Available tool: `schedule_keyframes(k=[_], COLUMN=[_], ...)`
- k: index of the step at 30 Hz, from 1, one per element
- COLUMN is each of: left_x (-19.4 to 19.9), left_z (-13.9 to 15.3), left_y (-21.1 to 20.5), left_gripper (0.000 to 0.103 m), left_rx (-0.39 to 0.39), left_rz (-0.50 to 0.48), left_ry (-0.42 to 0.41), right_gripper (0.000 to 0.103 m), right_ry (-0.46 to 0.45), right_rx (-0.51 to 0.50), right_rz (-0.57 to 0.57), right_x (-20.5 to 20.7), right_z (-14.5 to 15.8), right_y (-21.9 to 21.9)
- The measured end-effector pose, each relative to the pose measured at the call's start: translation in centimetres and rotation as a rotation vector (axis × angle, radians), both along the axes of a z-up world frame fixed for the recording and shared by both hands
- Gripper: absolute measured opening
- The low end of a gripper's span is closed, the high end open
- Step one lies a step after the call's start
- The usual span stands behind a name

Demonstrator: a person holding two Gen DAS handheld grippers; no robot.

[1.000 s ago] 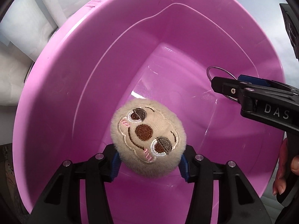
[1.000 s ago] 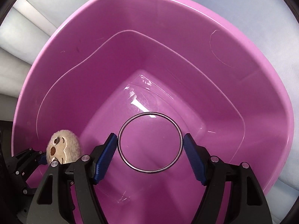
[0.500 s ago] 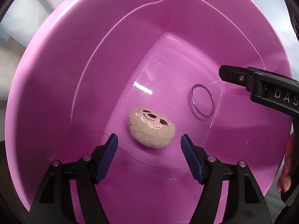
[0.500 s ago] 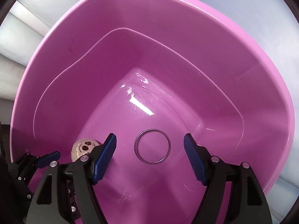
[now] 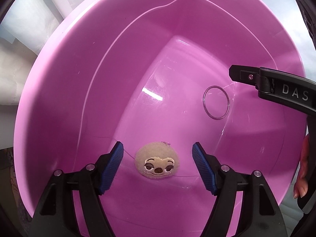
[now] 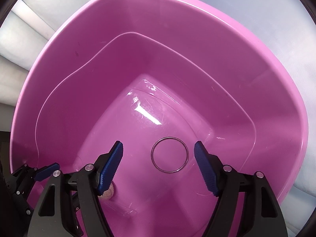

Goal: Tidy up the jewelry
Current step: 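Open the left gripper over the tub while the right gripper releases the ring, then withdraw both grippers from the pink tub back over the table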

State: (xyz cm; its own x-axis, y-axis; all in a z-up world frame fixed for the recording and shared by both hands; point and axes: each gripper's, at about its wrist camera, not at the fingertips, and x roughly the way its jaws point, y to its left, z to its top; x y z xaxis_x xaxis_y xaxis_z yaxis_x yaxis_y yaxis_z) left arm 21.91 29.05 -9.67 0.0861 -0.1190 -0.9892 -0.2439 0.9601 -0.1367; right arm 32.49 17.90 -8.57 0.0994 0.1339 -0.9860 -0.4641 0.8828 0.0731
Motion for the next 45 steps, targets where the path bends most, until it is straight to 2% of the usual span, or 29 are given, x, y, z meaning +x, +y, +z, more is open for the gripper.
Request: schedule_keyframes(k=[18, 21, 24, 25, 36, 45], left_x=[-2.1, -2.5, -3.0, -3.2, -5.7, -7.7], left_z=[2.7, 3.3, 4.0, 4.4, 6.6, 9.1], left_y=[0.2, -0.1, -0.2, -0.1, 1.8, 0.9], left_gripper=[0.071, 0.076, 0.088, 0.090, 0.090, 0.093], left_rx=[0.009, 0.014, 0.048, 0.053, 0.068, 0.074], left_rz=[-0.014, -0.025, -0.028, -0.024, 0.021, -0.005], left_ry=[-0.081, -0.102, -0.134, -0.153, -0.229, -0.320], right_gripper=[0.071, 0.072, 0.074, 0.074, 0.074, 0.074], right_ry=[-0.047, -0.061, -0.077, -0.084, -0.133, -0.191], right_rx=[0.018, 0.024, 0.032, 0.031, 0.083, 0.174], right_rz=[0.012, 0.013, 0.013, 0.014, -0.005, -0.062], right_x=[-1.3, -1.6, -2.1, -2.2, -4.6, -8.6], right_z=[1.7, 2.2, 2.8, 3.0, 5.9, 9.0], right_y=[0.3, 0.3, 0.1, 0.1, -1.8, -5.9])
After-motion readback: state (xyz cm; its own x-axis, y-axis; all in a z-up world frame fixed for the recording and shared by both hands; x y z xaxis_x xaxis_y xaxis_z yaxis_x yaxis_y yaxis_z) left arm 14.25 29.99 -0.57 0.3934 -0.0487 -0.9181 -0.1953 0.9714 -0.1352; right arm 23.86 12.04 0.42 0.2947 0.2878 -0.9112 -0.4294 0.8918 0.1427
